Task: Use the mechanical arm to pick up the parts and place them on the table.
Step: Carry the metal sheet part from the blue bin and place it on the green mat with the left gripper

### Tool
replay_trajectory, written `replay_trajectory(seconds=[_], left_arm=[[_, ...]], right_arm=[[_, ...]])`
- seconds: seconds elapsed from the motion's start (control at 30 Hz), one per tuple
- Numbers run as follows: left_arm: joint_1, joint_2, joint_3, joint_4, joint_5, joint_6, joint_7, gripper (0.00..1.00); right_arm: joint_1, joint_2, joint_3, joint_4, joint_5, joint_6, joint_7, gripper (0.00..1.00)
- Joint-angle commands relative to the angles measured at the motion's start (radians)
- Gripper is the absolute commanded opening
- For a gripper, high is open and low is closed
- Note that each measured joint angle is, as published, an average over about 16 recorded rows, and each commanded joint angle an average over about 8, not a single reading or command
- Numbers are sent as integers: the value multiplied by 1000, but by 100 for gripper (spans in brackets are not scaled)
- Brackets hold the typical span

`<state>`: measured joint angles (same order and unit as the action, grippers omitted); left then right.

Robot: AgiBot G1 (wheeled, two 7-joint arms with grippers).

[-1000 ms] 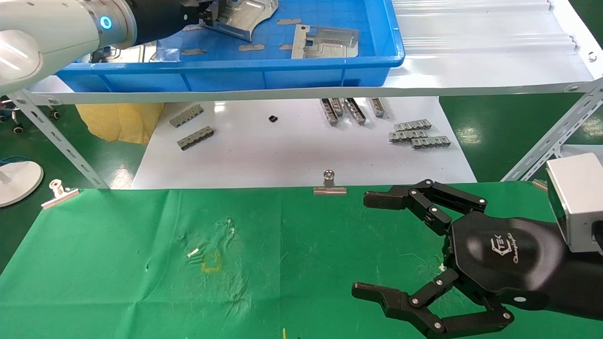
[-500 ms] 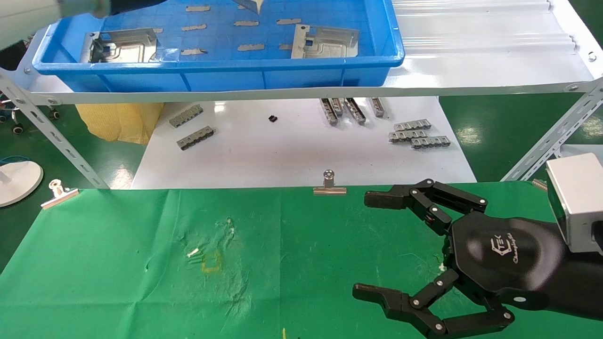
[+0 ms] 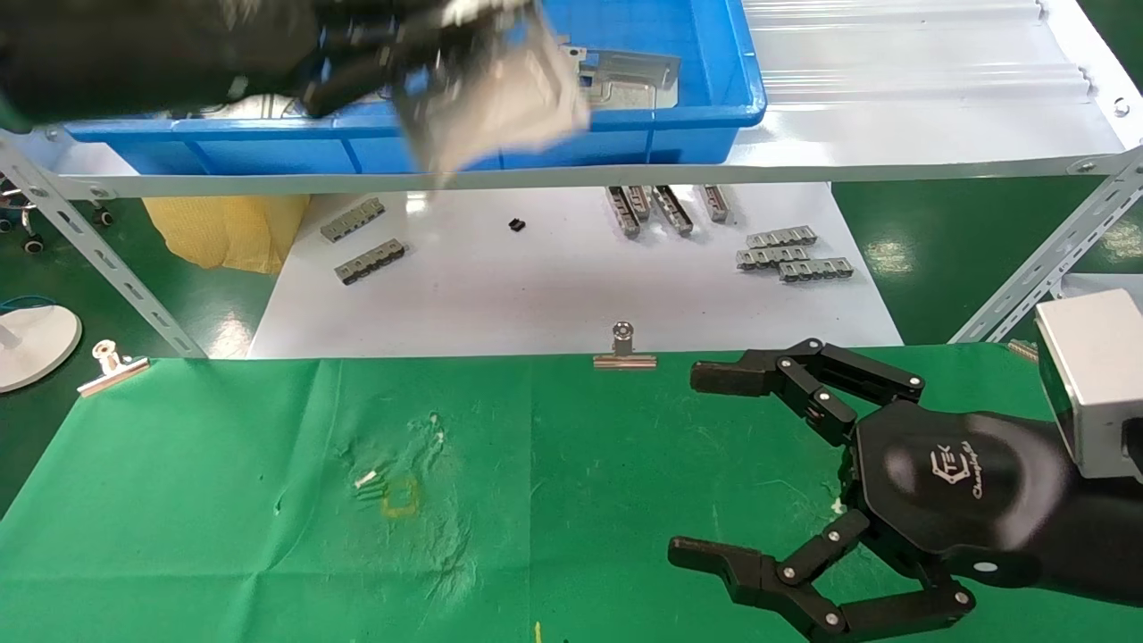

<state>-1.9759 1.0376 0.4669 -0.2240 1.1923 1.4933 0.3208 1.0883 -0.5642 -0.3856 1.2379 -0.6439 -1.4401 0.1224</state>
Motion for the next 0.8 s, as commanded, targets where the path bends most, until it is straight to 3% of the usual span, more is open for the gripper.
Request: replay_trajectory(seconds=[0.03, 0.37, 0.53, 0.73, 0.8], left_arm=[[4, -26, -1, 3, -1, 84, 38, 0], [241, -168, 157, -239, -72, 106, 169, 0], [318, -160, 243, -226, -47, 89, 247, 0], [330, -125, 297, -149, 16, 51, 378, 0], [327, -113, 308, -116, 36, 37, 415, 5]], right_arm=[[0, 0, 0, 0, 0, 0, 0, 100], [0, 0, 0, 0, 0, 0, 0, 100], [0, 0, 0, 0, 0, 0, 0, 100], [0, 0, 0, 0, 0, 0, 0, 100], [0, 0, 0, 0, 0, 0, 0, 100]])
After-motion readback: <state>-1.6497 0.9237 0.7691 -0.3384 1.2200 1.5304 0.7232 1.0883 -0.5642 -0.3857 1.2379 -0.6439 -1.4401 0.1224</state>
